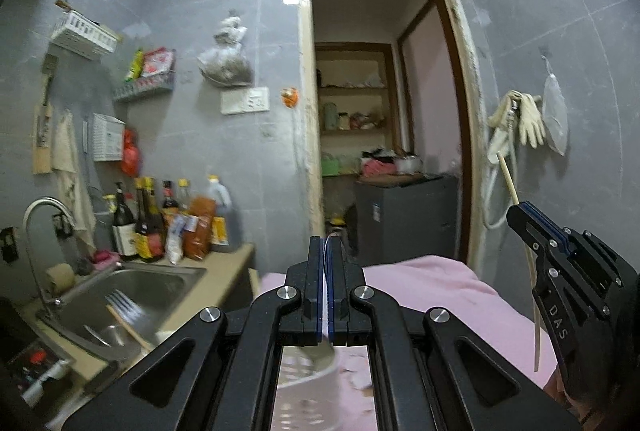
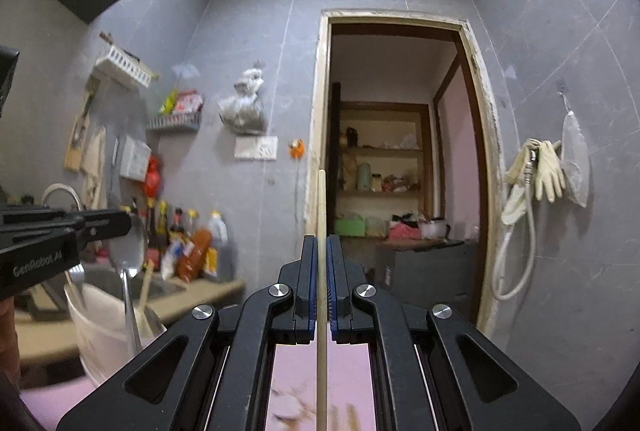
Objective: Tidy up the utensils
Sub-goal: 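Lift and carry the spoon and chopstick with both tools to the white holder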
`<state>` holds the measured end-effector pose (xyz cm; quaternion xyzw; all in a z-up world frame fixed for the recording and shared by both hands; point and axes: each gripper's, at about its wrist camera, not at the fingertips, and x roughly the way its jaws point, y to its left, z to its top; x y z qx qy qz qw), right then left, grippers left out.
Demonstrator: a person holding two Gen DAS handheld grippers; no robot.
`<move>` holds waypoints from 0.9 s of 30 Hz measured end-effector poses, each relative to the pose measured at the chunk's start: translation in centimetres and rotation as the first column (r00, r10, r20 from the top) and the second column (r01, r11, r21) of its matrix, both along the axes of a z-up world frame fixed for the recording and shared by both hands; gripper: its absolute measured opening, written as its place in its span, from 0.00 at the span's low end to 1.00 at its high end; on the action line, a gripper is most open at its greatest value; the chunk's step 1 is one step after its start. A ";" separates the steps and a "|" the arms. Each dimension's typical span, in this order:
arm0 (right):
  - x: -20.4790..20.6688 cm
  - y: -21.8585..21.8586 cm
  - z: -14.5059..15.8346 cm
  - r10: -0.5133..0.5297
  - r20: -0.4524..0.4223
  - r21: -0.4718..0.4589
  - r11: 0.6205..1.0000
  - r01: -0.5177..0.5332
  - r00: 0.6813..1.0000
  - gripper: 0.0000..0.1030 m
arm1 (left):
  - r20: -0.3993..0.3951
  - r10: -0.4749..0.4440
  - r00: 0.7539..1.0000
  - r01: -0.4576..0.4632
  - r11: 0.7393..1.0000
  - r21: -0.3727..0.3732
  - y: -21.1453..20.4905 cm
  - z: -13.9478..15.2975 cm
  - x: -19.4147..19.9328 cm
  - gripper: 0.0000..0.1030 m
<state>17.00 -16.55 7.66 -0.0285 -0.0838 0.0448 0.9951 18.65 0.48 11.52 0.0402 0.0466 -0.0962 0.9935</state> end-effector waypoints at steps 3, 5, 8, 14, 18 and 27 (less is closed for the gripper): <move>0.5 2.1 1.0 0.037 0.029 0.018 0.999 -0.037 0.999 0.03 | 0.021 0.038 0.999 -0.038 0.999 -0.006 2.0 0.9 -0.3 0.00; 0.8 3.2 1.5 0.062 0.041 0.033 0.997 -0.063 0.997 0.03 | 0.028 0.059 0.998 -0.059 0.998 -0.010 3.2 1.2 -0.3 0.00; 1.5 5.2 2.5 0.114 0.058 0.057 0.992 -0.117 0.992 0.03 | 0.040 0.103 0.994 -0.102 0.994 -0.027 5.4 1.7 -0.4 0.00; 3.1 8.6 3.8 0.225 0.045 0.104 0.968 -0.228 0.973 0.03 | 0.047 0.211 0.976 -0.207 0.975 -0.075 10.3 2.7 0.2 0.00; 4.6 10.2 4.1 0.298 0.035 0.140 0.944 -0.300 0.954 0.03 | 0.034 0.295 0.955 -0.292 0.953 -0.078 12.8 2.5 1.4 0.00; 7.5 10.8 2.7 0.329 0.006 0.210 0.923 -0.322 0.944 0.03 | -0.015 0.396 0.918 -0.397 0.917 -0.030 14.0 -0.4 4.2 0.00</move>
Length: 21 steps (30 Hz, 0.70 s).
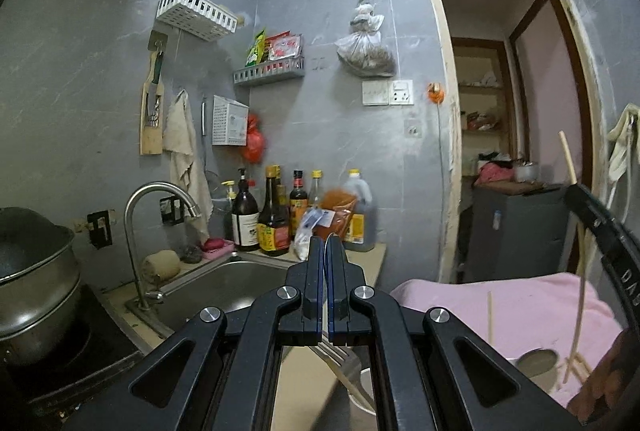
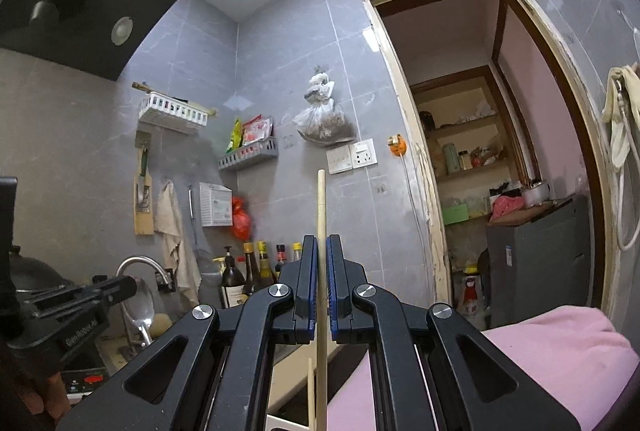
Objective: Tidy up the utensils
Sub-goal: 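Lift and carry the spoon and chopstick with both tools to the white holder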
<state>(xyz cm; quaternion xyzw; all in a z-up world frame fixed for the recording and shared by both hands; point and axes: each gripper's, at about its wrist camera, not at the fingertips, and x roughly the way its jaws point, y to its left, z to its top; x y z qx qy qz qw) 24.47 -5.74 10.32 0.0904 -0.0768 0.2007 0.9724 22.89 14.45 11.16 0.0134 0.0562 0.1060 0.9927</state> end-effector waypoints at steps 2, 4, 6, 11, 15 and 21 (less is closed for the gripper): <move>0.4 0.0 -0.4 -0.004 -0.003 0.008 1.000 0.004 1.000 0.03 | -0.004 0.010 1.000 -0.010 1.000 0.014 -0.2 -0.6 0.6 0.00; 0.8 -0.2 -0.9 -0.009 -0.008 0.021 1.000 0.009 1.000 0.03 | -0.009 0.018 1.000 -0.018 1.000 0.018 -0.5 -1.1 1.1 0.00; 1.1 -0.3 -1.3 -0.006 -0.019 0.037 0.999 0.006 1.000 0.03 | -0.014 0.027 1.000 -0.027 0.999 0.025 -0.8 -1.6 1.5 0.00; 1.6 -0.6 -1.9 0.012 -0.020 0.063 0.998 -0.010 1.000 0.03 | -0.012 0.051 0.999 -0.050 0.998 0.049 -1.1 -2.2 2.0 0.00; 1.6 -0.7 -1.9 0.008 -0.001 0.075 0.997 -0.008 1.000 0.03 | -0.006 0.085 0.996 -0.084 0.995 0.055 -0.9 -2.3 2.2 0.00; 1.8 -0.3 -2.6 -0.020 0.019 0.051 0.999 0.019 1.000 0.03 | -0.042 0.110 0.993 -0.107 0.992 0.067 -0.8 -2.9 2.9 0.00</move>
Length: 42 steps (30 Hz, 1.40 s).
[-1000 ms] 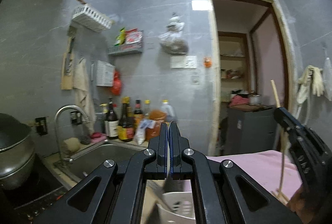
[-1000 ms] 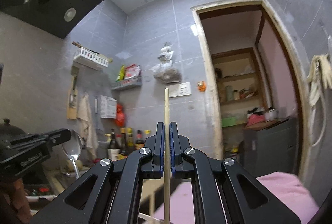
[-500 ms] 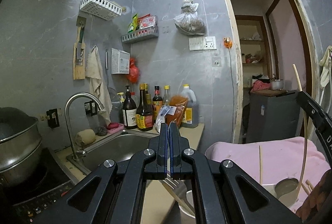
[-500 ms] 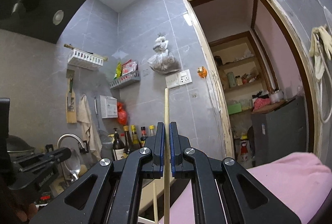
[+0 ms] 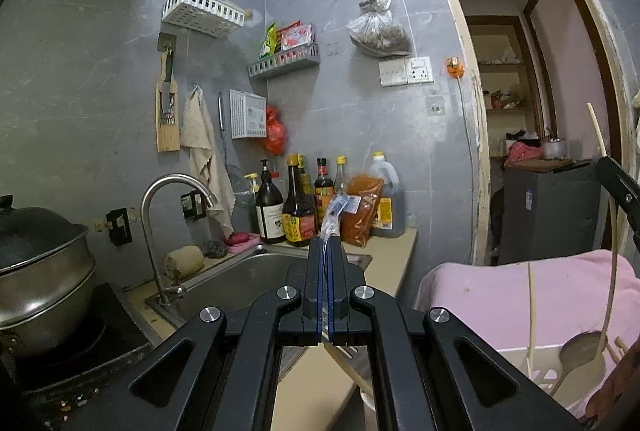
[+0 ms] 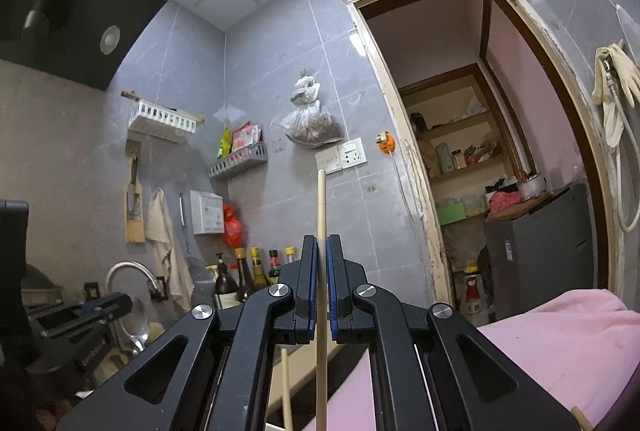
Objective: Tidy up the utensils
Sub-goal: 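Lift and carry the spoon and chopstick with both tools to the white holder, then open both tools over the holder to drop the spoon and chopstick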
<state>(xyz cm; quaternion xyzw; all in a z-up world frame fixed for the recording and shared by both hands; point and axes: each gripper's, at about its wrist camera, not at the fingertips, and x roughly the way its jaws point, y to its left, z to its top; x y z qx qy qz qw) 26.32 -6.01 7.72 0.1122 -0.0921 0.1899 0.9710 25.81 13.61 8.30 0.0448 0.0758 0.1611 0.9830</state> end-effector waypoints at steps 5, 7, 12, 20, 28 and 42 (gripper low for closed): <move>0.0 0.4 -0.8 -0.035 0.004 -0.028 0.999 0.035 0.999 0.03 | -0.027 -0.005 1.000 0.005 1.000 0.012 -0.5 -0.9 0.3 0.00; -0.1 0.6 -1.0 -0.045 -0.001 -0.036 0.998 0.045 0.999 0.03 | -0.037 -0.013 0.999 0.013 1.000 0.006 -0.6 -1.2 0.4 0.00; -0.9 0.9 -1.6 -0.070 -0.002 -0.067 0.995 0.070 0.998 0.04 | -0.060 -0.063 0.996 0.061 0.998 -0.030 -1.1 -1.9 0.3 0.00; -1.1 0.3 -1.8 -0.051 -0.058 -0.083 0.995 0.046 0.997 0.05 | -0.128 -0.201 0.971 0.176 0.967 -0.187 -0.4 -1.7 0.4 0.02; -1.4 -0.9 -1.8 -0.030 -0.105 -0.099 0.995 0.019 0.994 0.15 | -0.121 -0.364 0.923 0.299 0.880 -0.370 0.1 -0.6 0.1 0.06; -2.7 -3.5 -0.5 0.009 -0.099 -0.081 0.997 -0.017 0.995 0.23 | -0.080 -0.407 0.910 0.351 0.858 -0.375 -1.7 0.9 -1.7 0.26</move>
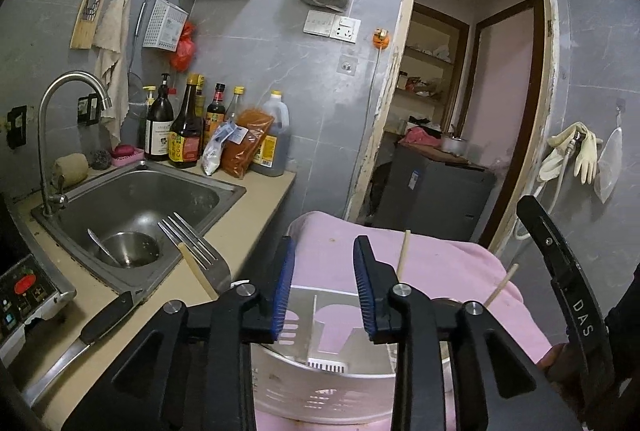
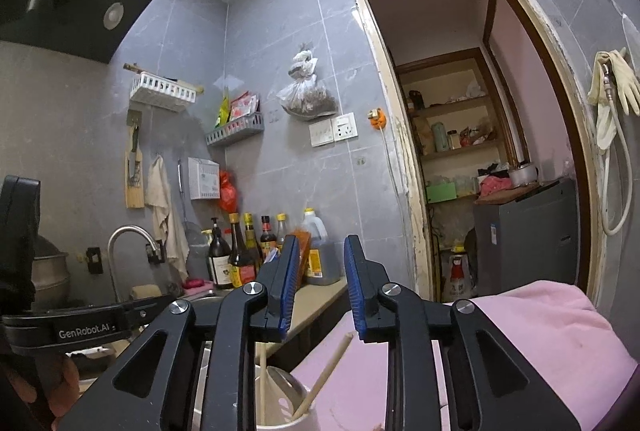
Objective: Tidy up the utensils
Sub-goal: 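Open both tools over the holder to drop the spoon and chopstick, then move both tools back down to the remaining peeler and chopsticks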
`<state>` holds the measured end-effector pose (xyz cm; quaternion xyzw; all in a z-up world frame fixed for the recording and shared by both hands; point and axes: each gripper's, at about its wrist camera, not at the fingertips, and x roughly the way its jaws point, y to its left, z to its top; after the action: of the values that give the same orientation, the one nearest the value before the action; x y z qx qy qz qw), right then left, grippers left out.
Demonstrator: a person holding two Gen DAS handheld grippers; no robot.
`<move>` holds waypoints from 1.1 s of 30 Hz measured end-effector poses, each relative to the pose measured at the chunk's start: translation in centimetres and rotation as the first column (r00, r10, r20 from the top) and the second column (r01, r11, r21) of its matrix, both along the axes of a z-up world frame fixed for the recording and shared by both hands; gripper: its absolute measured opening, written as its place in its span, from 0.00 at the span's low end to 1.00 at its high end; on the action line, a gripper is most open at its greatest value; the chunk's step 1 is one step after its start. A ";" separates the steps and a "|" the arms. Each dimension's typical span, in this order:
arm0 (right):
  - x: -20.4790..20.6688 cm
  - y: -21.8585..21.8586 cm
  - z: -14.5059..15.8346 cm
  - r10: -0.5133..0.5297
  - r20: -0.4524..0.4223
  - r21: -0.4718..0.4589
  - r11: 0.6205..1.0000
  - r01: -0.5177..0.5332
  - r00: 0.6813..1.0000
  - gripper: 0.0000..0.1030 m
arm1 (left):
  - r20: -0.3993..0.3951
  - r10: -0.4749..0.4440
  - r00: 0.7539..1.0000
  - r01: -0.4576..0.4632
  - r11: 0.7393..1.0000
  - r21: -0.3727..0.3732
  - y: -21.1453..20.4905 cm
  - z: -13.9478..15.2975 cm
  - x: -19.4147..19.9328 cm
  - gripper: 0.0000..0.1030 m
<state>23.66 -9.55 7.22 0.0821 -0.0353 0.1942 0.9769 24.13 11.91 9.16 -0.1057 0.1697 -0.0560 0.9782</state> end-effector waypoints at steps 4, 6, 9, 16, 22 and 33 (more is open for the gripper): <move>-0.5 -0.8 0.4 0.000 -0.003 0.008 1.000 0.000 1.000 0.29 | 0.010 -0.010 1.000 0.010 1.000 -0.009 -0.3 0.4 -0.3 0.31; -1.0 -1.5 0.7 -0.008 0.005 0.005 1.000 0.008 1.000 0.39 | 0.031 -0.017 0.999 0.017 1.000 -0.009 -0.7 0.7 -0.8 0.35; -1.9 -2.7 1.1 -0.024 0.019 0.003 1.000 0.024 1.000 0.51 | 0.067 -0.029 0.997 0.029 1.000 -0.001 -1.5 1.2 -1.5 0.43; -4.1 -6.7 1.8 -0.092 0.024 -0.013 0.996 0.093 0.995 0.82 | 0.142 -0.080 0.987 0.080 0.997 0.005 -4.0 2.0 -3.6 0.74; -6.0 -9.9 1.7 -0.175 0.019 -0.059 0.983 0.176 0.984 1.00 | 0.187 -0.133 0.973 0.124 0.991 0.059 -7.5 1.5 -4.9 0.91; -8.1 -15.9 -0.2 -0.275 -0.035 -0.151 0.952 0.267 0.961 1.00 | 0.111 -0.275 0.955 0.256 0.953 0.159 -14.7 -1.8 -4.7 0.92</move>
<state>15.58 -25.43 7.06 0.0106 -0.0046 0.0578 0.9983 19.43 -2.81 7.32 -0.0076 0.1209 -0.1820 0.9758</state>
